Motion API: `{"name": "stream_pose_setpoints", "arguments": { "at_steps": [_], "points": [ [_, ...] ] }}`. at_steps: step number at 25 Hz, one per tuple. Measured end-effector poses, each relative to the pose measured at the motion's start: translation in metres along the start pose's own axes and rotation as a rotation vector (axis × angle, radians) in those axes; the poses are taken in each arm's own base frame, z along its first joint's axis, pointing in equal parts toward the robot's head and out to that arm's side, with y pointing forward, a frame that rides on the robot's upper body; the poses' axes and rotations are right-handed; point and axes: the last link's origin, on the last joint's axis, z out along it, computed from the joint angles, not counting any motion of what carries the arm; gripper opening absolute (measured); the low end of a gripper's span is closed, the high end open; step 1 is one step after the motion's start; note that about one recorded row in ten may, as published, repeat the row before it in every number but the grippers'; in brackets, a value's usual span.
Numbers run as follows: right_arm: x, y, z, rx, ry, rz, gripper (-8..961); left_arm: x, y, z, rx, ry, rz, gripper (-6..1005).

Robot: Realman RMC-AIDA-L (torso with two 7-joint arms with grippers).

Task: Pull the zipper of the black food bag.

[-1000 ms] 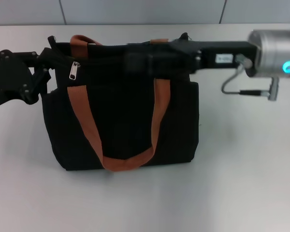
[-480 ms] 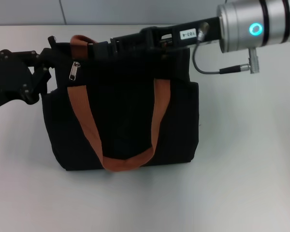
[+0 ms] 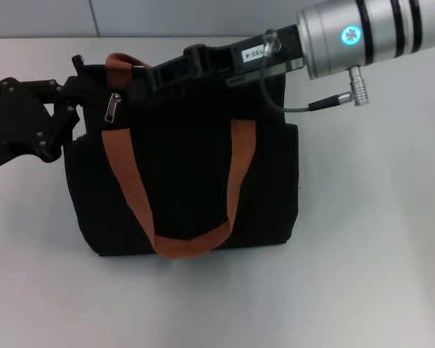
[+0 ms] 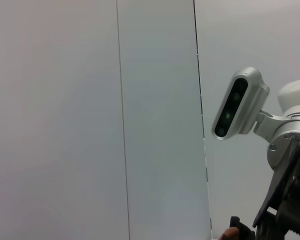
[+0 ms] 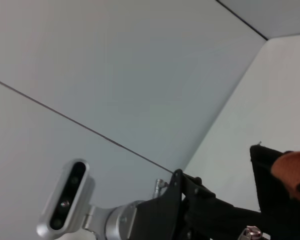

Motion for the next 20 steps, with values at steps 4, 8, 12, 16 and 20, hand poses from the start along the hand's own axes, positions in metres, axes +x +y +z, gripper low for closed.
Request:
{"name": "stream_pose_setpoints", "arguments": {
  "at_steps": [4, 8, 12, 16, 20],
  "points": [
    [0.0, -0.003, 0.007, 0.027, 0.011, 0.027, 363, -0.001, 0.0, 0.0, 0.004, -0.002, 0.007, -2],
    [0.002, -0.004, 0.018, 0.025, 0.027, 0.059, 361, -0.001, 0.0, 0.0, 0.006, -0.003, 0.011, -2],
    [0.001, -0.005, 0.023, 0.029, 0.022, 0.073, 362, 0.0, 0.0, 0.001, 0.0, 0.001, 0.019, -2],
    [0.001, -0.009, 0.025, 0.046, 0.002, 0.095, 362, 0.0, 0.001, 0.002, -0.005, 0.005, 0.019, -2],
    [0.001, -0.011, 0.027, 0.051, -0.007, 0.105, 363, 0.0, 0.002, 0.004, -0.009, 0.01, 0.018, -2]
  ]
}}
